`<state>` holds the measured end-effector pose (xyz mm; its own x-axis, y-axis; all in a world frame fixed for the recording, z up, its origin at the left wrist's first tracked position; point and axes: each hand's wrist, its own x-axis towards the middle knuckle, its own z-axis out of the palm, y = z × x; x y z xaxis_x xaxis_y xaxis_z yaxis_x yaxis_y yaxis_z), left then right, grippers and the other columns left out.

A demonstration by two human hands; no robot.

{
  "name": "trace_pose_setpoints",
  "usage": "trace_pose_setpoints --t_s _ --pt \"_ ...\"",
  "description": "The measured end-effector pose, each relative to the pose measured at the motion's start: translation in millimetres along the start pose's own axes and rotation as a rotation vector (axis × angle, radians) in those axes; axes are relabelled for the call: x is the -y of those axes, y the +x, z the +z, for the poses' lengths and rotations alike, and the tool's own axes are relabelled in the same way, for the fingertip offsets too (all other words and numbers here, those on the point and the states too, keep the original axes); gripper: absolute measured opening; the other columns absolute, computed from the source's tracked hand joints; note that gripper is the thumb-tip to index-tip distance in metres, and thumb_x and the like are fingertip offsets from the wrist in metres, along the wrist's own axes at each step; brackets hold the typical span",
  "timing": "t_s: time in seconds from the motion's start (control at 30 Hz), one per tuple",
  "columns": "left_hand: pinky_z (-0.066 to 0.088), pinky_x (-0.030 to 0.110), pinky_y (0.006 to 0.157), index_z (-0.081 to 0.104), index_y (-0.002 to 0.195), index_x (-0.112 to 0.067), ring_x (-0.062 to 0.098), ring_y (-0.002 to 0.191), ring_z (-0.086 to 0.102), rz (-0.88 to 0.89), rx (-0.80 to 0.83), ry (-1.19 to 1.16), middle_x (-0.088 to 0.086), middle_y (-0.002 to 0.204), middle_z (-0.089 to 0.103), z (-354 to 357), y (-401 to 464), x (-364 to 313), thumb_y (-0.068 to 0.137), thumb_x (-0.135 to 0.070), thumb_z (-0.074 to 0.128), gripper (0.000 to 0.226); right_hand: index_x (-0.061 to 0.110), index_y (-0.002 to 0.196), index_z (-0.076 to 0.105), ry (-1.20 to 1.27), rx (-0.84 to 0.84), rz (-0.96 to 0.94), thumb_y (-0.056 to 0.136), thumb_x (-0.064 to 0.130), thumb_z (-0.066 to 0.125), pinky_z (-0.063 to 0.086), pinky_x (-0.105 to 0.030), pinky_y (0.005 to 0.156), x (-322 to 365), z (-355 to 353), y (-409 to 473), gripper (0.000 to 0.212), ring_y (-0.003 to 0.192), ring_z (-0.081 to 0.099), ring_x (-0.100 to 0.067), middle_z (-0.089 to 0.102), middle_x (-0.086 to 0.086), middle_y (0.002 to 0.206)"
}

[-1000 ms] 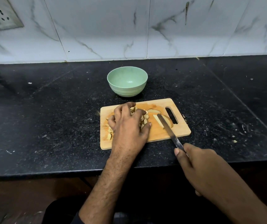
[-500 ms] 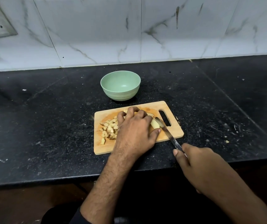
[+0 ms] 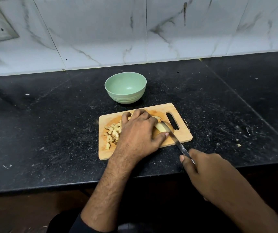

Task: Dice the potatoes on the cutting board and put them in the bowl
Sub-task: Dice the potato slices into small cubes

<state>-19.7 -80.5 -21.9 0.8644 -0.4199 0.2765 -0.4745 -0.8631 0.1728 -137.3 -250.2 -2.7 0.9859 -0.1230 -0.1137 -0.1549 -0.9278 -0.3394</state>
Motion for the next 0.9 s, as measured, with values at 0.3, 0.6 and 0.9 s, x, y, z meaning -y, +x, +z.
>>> trace_pose_setpoints --t_s 0.3,0.6,0.9 --pt "0.015 0.043 0.106 0.064 0.115 -0.031 0.009 0.124 0.037 -0.002 -0.025 -0.037 -0.016 0.114 0.057 1.7 1.6 -0.9 0.083 -0.058 0.056 0.043 0.028 0.079 0.04 0.01 -0.011 -0.017 0.101 0.057 0.029 0.056 -0.035 0.069 -1.3 -3.0 -4.3 0.038 0.063 0.06 -0.008 0.059 0.004 0.069" --pt "0.018 0.045 0.105 0.06 0.125 -0.032 0.01 0.13 0.033 -0.026 -0.078 -0.038 -0.016 0.123 0.056 2.2 -13.2 4.8 0.084 -0.07 0.052 0.056 0.028 0.078 0.036 -0.002 -0.013 -0.049 0.102 0.055 0.026 0.042 -0.032 0.06 9.7 5.5 1.2 0.037 0.066 0.054 -0.01 0.055 0.003 0.07" --pt "0.017 0.043 0.102 0.06 0.133 -0.032 0.009 0.129 0.032 -0.071 -0.075 -0.07 -0.017 0.125 0.056 5.5 -15.1 2.5 0.087 -0.062 0.055 0.055 0.029 0.086 0.034 -0.091 0.001 -0.07 0.104 0.053 0.023 0.037 -0.034 0.064 21.1 2.1 8.5 0.032 0.071 0.049 -0.017 0.049 0.007 0.075"
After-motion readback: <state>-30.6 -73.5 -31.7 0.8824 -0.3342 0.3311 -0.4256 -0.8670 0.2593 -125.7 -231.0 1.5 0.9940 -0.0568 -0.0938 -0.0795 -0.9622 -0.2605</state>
